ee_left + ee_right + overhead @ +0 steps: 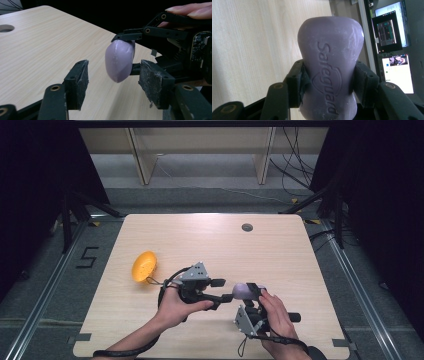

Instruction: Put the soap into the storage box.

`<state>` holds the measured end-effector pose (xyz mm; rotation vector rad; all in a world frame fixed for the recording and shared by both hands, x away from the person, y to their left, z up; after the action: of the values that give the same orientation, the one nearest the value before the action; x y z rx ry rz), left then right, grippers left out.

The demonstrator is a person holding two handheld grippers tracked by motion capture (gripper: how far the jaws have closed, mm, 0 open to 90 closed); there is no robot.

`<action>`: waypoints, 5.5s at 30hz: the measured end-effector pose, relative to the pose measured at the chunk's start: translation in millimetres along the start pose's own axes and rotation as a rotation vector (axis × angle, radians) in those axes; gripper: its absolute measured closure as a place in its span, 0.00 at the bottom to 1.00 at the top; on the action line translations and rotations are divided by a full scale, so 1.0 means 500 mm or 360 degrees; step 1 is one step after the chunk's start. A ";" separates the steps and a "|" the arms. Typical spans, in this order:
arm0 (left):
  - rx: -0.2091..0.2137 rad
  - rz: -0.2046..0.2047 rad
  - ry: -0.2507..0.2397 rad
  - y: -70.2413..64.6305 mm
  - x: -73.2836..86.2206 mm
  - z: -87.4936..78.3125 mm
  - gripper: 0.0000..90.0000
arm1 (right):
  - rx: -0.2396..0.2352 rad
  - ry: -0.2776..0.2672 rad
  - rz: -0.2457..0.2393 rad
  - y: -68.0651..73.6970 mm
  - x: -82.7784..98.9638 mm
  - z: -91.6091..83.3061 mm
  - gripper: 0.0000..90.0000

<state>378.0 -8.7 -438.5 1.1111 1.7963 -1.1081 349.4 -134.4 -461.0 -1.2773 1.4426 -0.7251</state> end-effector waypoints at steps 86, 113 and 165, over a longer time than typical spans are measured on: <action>-0.0284 -0.0043 0.0035 0.039 -0.012 0.026 0.65 | 0.0057 0.0094 0.0138 -0.024 0.044 -0.018 0.34; -0.0479 -0.0024 -0.0084 0.032 0.009 -0.026 0.65 | 0.0012 0.0124 0.0276 -0.023 0.066 -0.013 0.37; -0.0838 -0.0097 -0.0266 0.060 0.040 -0.147 0.65 | 0.0024 0.0147 0.0401 -0.020 0.067 -0.013 0.39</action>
<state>388.3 72.8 -438.9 0.6343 1.8466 -0.6740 349.7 -170.2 -459.9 -1.0378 1.6348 -0.6300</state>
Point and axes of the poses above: each handheld gripper's, and its own axes: z roughly forward along the jaws, x roughly out of its underside, y roughly to its left, the point moved 7 cm from there along z, roughly forward along the jaws, and after that the axes turned 8 degrees about x, right-handed, at the moved point
